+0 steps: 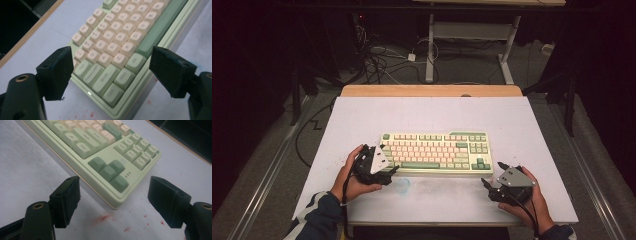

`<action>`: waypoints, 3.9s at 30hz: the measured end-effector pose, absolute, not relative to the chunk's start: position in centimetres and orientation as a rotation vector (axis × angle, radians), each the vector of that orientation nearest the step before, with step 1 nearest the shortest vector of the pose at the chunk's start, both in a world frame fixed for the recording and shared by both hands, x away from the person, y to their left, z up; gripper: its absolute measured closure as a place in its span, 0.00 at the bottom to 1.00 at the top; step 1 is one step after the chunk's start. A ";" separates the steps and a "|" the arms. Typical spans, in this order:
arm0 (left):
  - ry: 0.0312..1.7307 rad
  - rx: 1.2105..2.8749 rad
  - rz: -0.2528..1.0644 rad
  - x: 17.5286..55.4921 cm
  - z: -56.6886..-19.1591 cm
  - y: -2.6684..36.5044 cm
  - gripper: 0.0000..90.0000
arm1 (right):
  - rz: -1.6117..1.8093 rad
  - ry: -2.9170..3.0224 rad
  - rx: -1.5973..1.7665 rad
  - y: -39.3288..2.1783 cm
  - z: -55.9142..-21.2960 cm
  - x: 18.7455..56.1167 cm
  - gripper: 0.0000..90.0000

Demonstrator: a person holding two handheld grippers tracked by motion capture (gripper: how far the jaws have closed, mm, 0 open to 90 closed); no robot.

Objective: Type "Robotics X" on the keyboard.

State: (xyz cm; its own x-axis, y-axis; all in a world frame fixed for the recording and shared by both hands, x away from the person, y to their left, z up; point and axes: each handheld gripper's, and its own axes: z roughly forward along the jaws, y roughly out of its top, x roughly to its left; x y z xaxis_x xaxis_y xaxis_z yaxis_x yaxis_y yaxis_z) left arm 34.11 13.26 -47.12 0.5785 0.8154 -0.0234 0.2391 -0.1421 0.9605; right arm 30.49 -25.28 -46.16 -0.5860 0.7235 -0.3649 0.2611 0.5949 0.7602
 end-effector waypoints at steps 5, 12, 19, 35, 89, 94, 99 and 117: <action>0.925 1.683 0.634 33.8 -48.0 14.5 0.21 | 0.873 2.144 0.776 -25.2 -46.2 30.5 0.30; 0.976 1.699 0.625 32.9 -49.2 15.9 0.20 | 0.884 2.153 0.783 -25.0 -46.1 30.7 0.37; 1.024 1.701 0.623 32.3 -49.6 17.1 0.20 | 0.919 2.202 0.804 -24.4 -45.6 31.3 0.63; 1.031 1.716 0.627 32.4 -49.8 17.0 0.20 | 0.943 2.328 0.781 -20.4 -44.2 36.3 1.00; 1.123 1.745 0.515 32.5 -47.2 18.2 0.96 | 0.959 2.376 0.756 -19.1 -45.8 37.8 1.00; 1.117 1.763 0.505 33.0 -46.7 17.9 0.96 | 0.960 2.373 0.761 -19.1 -45.8 37.8 1.00; 1.111 1.763 0.493 33.9 -46.0 17.2 0.96 | 0.963 2.376 0.760 -19.1 -45.8 37.8 1.00; 1.023 1.837 0.438 37.3 -45.2 11.0 0.95 | 0.951 2.364 0.754 -18.9 -45.9 37.7 1.00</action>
State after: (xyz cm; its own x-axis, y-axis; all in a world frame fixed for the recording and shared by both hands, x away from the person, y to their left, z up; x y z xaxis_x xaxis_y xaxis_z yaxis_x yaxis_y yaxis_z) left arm 37.34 11.03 -45.19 0.5850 0.8006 -0.1295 0.4585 -0.1947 0.8671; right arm 37.70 -18.93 -45.89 -0.7333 0.6425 -0.2223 0.3094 0.6065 0.7324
